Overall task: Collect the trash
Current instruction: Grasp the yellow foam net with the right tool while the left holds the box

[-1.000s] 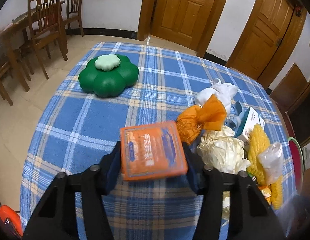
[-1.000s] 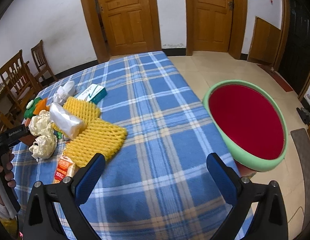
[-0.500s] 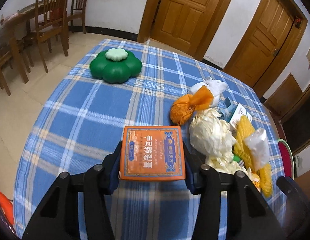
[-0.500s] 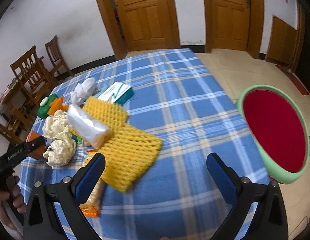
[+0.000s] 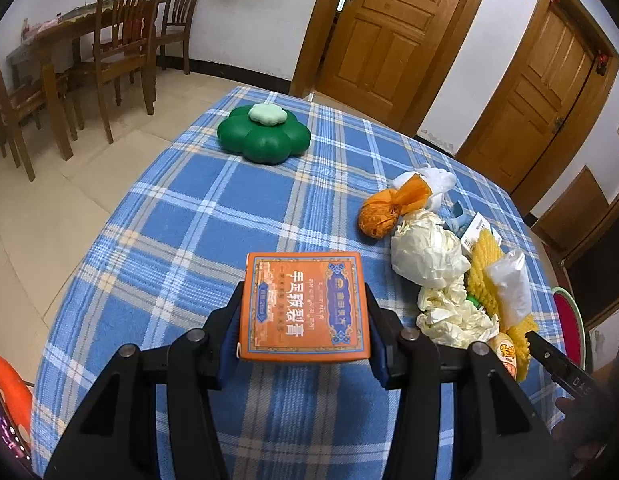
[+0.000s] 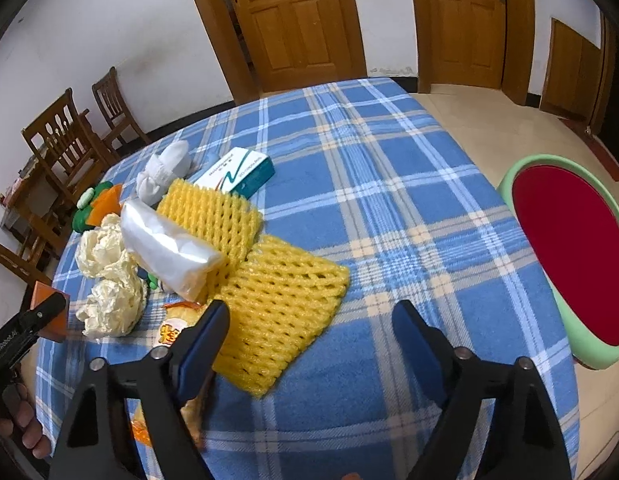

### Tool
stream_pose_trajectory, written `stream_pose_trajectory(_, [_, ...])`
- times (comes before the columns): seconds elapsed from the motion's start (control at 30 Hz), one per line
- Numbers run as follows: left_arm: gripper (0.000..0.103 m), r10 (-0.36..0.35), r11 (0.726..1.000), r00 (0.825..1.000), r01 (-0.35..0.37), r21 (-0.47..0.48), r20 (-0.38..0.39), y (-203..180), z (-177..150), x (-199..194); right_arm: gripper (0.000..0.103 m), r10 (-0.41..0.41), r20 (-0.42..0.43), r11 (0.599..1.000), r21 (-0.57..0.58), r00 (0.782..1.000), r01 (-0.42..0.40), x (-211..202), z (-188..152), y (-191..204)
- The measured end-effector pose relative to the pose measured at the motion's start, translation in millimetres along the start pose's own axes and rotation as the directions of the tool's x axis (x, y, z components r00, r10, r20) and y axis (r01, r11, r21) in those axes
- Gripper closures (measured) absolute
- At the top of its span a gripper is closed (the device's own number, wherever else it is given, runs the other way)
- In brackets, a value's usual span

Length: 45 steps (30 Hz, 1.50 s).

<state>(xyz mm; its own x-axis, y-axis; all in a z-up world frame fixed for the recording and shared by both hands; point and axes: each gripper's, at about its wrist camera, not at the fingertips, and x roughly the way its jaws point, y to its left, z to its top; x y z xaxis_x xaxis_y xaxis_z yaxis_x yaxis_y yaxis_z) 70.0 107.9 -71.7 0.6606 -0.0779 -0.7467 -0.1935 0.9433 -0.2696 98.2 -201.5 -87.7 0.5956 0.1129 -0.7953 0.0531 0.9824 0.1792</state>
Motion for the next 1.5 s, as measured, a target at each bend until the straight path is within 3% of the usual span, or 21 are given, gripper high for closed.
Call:
stream_pose_trajectory(0.37, [0.051,-0.012,1.0,1.0,0.012,-0.013,0.008,4,-3,-1,0.021,-0.008,0.002,1.0,-0.006,1.0,0.008,1,-1,1])
stream_pose_trajectory(0.53, [0.051,-0.015,1.0,1.0,0.015,-0.006,0.012,2,-5,-4,0.04,-0.033,0.019,0.999,-0.025,0.999,0.034,-3,-5,3])
stream_pose_trajectory(0.6, [0.051,-0.018,1.0,1.0,0.018,-0.003,0.014,1,-5,-5,0.06,0.005,0.011,1.0,-0.017,1.0,-0.004,-4,-4,4])
stream_pose_trajectory(0.7, [0.051,-0.021,1.0,1.0,0.021,0.003,0.016,-2,-5,-7,0.075,0.051,-0.004,0.999,-0.006,0.999,-0.051,-4,-8,5])
stream_pose_trajectory(0.8, [0.051,-0.025,1.0,0.999,0.024,0.011,0.022,-6,-6,-11,0.08,0.071,-0.002,0.997,-0.002,0.997,-0.071,-6,-10,4])
stream_pose_trajectory(1.5, [0.051,-0.107,0.992,0.994,0.105,0.075,0.03,-48,-3,-36,0.083,0.115,0.144,0.991,0.051,0.983,-0.124,-72,-13,-35])
